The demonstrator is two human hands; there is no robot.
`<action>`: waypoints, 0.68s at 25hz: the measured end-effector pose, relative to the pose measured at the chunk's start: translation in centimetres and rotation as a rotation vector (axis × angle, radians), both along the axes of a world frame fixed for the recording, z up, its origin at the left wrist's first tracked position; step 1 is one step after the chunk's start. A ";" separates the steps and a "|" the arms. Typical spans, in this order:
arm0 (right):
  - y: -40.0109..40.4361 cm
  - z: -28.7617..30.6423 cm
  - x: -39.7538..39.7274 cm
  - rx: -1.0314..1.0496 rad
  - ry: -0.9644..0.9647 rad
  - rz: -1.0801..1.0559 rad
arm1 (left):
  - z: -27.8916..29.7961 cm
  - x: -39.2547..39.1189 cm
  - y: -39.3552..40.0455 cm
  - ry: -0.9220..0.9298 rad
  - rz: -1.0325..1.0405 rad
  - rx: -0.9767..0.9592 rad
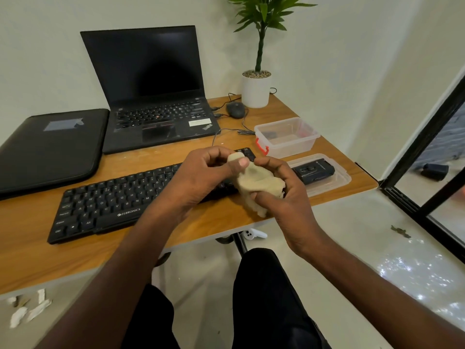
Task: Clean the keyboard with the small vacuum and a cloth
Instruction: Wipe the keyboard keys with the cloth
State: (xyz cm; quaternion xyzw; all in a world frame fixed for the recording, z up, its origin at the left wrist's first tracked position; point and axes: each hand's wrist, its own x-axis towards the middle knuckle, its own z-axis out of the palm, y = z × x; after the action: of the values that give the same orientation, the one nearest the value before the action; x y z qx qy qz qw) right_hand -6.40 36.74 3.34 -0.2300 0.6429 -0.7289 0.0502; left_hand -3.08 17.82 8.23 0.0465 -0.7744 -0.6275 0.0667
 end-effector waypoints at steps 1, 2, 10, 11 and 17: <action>0.0 0.0 0.0 0.010 0.032 -0.018 | 0.0 -0.1 -0.1 0.010 0.018 0.001; -0.1 0.0 0.0 0.006 0.047 -0.045 | -0.1 -0.2 -0.3 0.013 0.046 0.014; 0.0 -0.2 0.1 0.089 0.188 -0.132 | 0.1 -0.7 0.1 -0.067 0.147 0.444; 0.0 -0.2 0.1 0.115 0.217 -0.172 | 0.1 -0.7 0.0 -0.057 0.144 0.440; 0.4 0.6 -0.2 0.043 0.173 -0.300 | 0.3 -0.2 -0.4 -0.033 -0.093 0.068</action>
State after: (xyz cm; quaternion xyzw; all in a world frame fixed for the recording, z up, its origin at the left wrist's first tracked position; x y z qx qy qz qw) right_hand -6.57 37.18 3.96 -0.1921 0.6875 -0.6917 -0.1098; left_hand -3.29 17.41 8.50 0.0229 -0.7550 -0.6549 0.0231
